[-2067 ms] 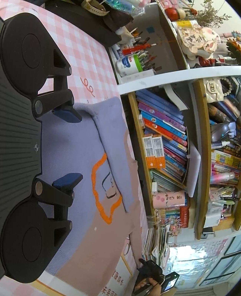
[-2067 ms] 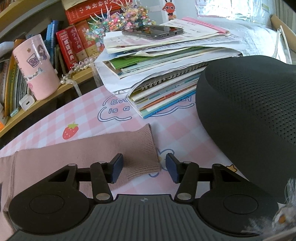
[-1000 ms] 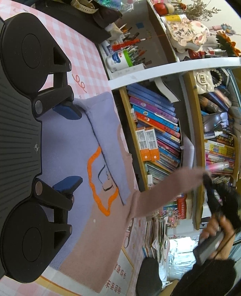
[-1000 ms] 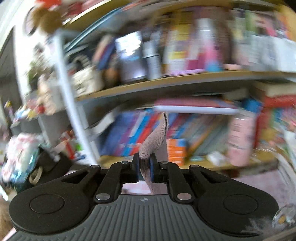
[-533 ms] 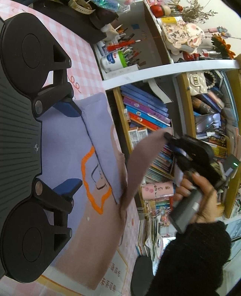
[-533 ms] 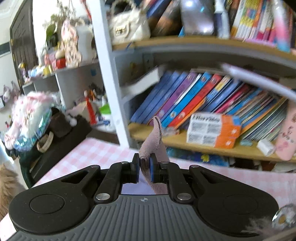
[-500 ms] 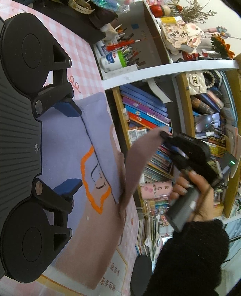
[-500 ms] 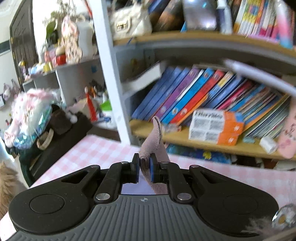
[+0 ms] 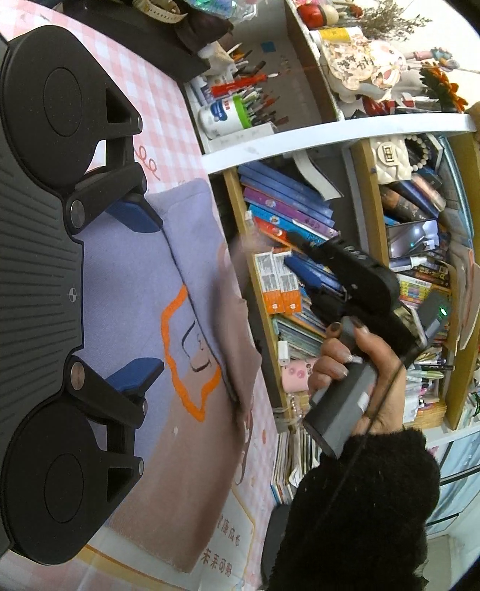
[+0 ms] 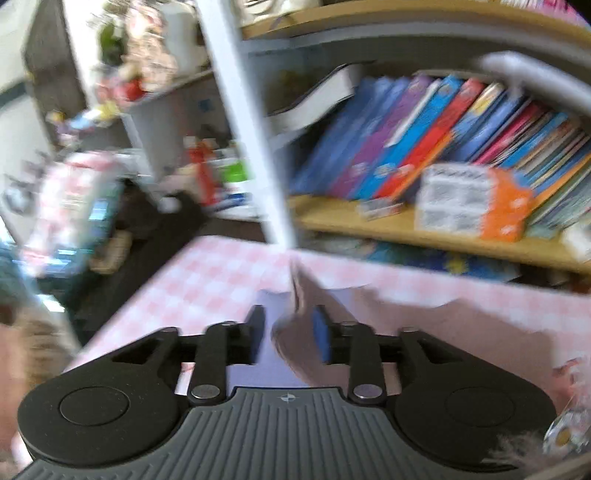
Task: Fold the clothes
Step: 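Fold the pink sleeve across the chest over the lavender sleeve, release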
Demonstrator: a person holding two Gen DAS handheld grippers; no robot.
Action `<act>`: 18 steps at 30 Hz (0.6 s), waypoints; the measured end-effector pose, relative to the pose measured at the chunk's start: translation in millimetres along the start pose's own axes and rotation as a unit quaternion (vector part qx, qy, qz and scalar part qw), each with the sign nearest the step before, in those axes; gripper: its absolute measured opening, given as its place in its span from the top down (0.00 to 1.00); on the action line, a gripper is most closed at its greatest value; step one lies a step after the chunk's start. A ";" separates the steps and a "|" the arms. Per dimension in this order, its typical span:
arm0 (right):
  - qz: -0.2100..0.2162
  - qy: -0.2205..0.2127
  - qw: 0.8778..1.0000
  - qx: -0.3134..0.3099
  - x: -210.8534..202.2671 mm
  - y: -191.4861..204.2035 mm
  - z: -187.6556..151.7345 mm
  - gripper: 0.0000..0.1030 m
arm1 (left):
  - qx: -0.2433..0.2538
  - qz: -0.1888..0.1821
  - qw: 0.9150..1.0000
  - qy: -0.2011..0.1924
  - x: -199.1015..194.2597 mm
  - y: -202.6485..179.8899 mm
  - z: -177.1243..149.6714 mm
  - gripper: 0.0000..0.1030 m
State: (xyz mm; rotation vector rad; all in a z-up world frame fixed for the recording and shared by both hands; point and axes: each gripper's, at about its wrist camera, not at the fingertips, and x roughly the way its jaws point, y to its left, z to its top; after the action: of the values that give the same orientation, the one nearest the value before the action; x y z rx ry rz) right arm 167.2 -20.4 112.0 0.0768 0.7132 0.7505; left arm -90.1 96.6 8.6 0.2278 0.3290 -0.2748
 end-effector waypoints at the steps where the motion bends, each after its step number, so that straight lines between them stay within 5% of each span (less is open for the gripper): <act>1: 0.011 0.001 1.000 0.002 -3.8 -0.1 -3.2 0.70 | -0.001 -0.001 1.000 0.003 0.4 0.3 -0.2 0.25; 18: -0.049 0.084 0.995 -0.002 -109.8 -26.7 -149.6 0.70 | 0.013 0.029 0.998 0.052 14.3 -3.3 -0.3 0.25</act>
State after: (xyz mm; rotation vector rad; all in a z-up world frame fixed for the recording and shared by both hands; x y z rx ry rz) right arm 34.6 -138.3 51.4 -0.0257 0.8684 0.6686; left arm -78.2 90.3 2.8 0.2765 0.4219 -0.2109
